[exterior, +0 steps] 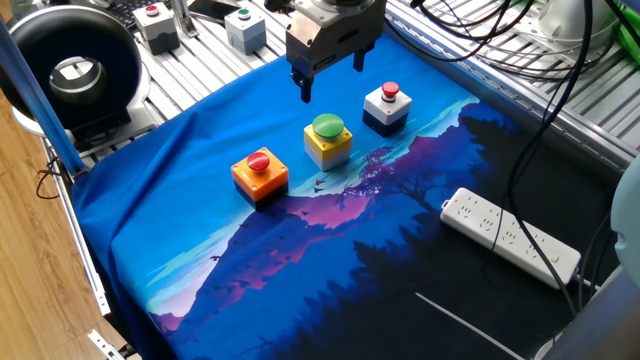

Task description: Press three buttons from left to right in sequence

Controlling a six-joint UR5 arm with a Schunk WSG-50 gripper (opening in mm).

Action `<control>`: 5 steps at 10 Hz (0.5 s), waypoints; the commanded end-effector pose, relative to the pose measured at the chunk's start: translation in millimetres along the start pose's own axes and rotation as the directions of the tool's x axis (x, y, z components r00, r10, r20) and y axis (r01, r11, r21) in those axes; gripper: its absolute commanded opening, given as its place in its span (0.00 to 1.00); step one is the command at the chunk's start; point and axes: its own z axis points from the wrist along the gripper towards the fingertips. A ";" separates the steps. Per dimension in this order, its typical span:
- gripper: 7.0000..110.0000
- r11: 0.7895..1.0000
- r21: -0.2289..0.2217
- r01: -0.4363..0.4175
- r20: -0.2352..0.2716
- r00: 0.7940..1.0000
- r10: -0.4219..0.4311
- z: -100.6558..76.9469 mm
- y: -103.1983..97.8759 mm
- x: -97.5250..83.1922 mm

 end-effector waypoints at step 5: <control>0.00 0.996 0.031 0.079 -0.068 0.995 -0.077 -3.3 0.1 11.5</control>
